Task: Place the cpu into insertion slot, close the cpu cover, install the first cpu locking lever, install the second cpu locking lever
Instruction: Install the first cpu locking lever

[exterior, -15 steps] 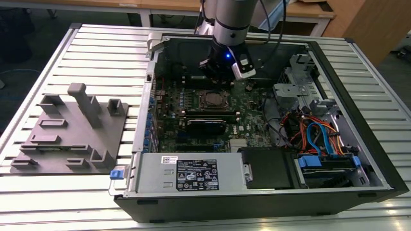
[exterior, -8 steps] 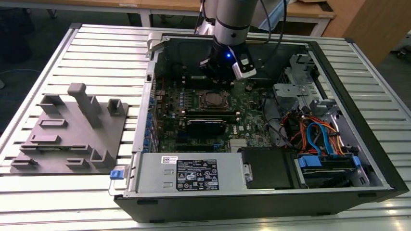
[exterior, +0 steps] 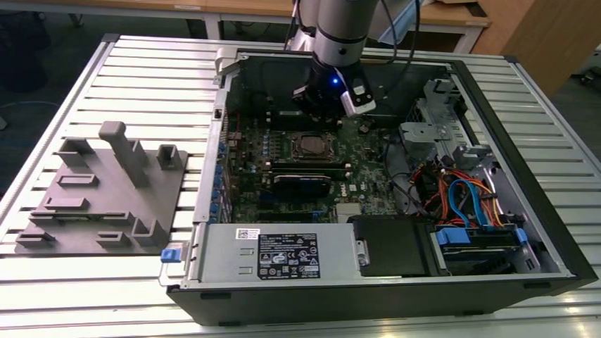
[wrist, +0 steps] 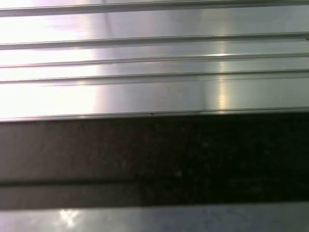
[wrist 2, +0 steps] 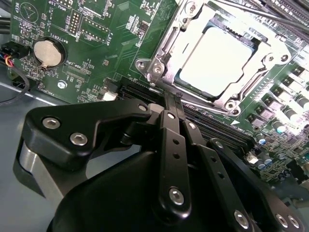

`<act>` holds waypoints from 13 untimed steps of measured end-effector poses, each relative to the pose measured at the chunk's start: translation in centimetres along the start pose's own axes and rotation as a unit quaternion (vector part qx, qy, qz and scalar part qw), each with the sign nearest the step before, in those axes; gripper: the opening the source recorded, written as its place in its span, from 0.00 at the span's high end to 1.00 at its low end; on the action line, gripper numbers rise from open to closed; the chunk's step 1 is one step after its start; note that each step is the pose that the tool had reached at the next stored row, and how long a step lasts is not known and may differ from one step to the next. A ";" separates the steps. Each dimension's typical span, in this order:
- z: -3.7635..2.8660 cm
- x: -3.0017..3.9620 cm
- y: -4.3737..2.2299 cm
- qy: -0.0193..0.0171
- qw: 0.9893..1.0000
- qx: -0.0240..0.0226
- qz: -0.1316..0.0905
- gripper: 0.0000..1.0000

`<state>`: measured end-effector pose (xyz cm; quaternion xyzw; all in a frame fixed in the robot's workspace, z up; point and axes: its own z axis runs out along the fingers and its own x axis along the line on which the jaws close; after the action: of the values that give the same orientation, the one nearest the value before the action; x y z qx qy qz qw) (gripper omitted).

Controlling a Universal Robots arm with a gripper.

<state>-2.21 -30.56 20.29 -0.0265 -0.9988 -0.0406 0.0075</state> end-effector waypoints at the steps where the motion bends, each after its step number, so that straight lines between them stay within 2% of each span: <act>1: 0.00 -0.03 0.00 0.000 1.000 0.000 0.000 0.90; 13: 0.06 -0.20 0.04 0.000 1.000 0.000 0.000 0.90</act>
<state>-2.01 -30.53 20.22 -0.0264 -0.9988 -0.0407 0.0074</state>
